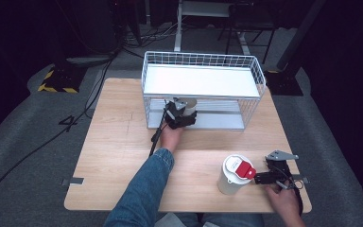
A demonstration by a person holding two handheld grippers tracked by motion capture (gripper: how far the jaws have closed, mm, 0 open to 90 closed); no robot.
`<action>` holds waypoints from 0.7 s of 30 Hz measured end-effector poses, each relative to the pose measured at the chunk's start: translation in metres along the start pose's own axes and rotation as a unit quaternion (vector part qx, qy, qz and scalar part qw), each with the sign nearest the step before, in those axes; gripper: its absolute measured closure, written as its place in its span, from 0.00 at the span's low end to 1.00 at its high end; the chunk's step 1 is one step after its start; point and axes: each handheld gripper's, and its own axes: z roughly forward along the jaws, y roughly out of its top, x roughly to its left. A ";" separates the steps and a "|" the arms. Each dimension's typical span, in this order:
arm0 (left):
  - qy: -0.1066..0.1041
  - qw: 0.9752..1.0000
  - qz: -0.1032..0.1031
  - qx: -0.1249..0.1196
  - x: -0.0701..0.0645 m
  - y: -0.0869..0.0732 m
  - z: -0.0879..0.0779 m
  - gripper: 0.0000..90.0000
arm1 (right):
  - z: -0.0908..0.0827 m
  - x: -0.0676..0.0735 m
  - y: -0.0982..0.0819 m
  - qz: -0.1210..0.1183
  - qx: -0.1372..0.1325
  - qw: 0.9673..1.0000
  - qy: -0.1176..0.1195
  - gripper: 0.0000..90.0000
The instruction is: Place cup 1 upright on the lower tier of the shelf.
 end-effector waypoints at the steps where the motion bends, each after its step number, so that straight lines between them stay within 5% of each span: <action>1: -0.002 1.000 -0.001 0.001 0.000 0.000 0.001 0.24 | 0.000 0.000 0.000 0.000 0.000 1.000 0.000 0.00; 12: -0.015 1.000 -0.014 -0.003 0.003 0.001 0.000 0.17 | 0.000 0.000 0.000 0.000 0.000 1.000 0.000 0.00; 21: -0.023 1.000 -0.004 -0.008 -0.002 0.005 -0.006 0.12 | 0.000 0.000 0.000 0.000 0.000 1.000 0.000 0.00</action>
